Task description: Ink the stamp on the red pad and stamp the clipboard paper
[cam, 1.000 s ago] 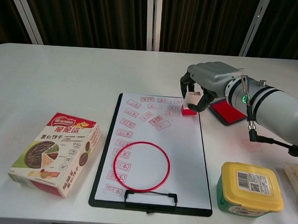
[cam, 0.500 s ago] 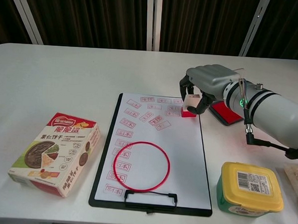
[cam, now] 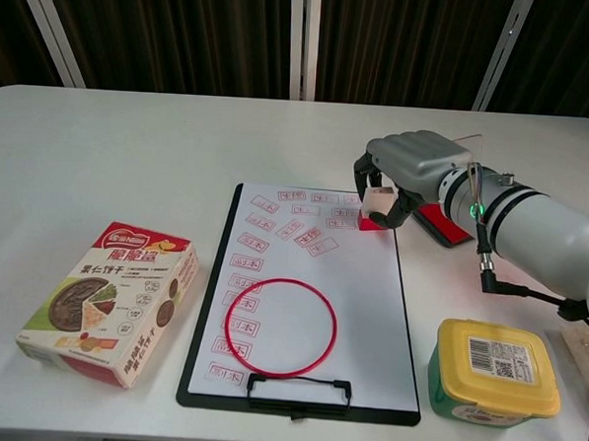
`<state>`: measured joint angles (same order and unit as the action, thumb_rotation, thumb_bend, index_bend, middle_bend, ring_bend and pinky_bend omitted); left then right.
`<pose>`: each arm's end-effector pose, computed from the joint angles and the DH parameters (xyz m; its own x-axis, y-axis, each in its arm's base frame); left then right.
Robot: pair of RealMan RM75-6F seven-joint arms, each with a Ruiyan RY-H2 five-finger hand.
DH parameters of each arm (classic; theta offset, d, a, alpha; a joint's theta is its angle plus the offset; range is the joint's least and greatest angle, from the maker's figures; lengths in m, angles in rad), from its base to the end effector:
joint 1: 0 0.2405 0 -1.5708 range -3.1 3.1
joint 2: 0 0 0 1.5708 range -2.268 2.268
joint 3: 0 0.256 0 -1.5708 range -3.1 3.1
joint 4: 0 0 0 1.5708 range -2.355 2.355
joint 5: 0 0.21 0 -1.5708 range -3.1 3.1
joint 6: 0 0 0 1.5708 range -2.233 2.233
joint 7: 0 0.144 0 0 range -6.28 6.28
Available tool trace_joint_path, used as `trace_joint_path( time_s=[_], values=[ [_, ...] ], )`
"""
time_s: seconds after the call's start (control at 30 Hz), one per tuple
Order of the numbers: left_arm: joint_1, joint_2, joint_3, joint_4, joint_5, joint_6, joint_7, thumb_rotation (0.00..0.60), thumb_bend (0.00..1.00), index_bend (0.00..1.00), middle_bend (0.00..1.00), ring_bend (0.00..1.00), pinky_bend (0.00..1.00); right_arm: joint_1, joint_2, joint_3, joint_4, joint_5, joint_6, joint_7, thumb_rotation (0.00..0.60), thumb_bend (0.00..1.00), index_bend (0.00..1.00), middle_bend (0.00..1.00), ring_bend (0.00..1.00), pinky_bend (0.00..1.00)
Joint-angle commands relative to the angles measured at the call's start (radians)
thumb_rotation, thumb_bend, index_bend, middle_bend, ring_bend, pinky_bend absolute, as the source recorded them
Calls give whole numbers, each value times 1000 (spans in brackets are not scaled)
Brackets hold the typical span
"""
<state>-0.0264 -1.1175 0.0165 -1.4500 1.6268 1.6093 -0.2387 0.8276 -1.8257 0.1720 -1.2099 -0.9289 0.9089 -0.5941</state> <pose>-0.3316 0.1491 0.1745 0.3271 -0.0164 0.9448 0.9410 -0.0864 -0.3273 -0.1399 -0.3493 -0.0950 0.5914 -0.2966 0.7499 -0.7961 -0.3629 0.4843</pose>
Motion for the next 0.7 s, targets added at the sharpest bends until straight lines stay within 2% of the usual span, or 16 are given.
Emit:
trace_joint_path(
  time_s=[0.03,0.47,0.7],
  values=[
    [1,2,0,0,0,1,0,600,0,96,94,67,159,-1,-3,-1,4,-3,1,2,600,482,1000,883,886,1000],
    [1,12,-1,-12,3,5,9,600,0,96,94,67,159,-7,1,10,-2,-25,11,25,600,482,1000,885,886,1000],
    [0,15,-1,-23,7,7,18,600,0,96,94,67,159,-38,91,60,-141,-92,101,106,600,482,1000,885,886,1000]
  ],
)
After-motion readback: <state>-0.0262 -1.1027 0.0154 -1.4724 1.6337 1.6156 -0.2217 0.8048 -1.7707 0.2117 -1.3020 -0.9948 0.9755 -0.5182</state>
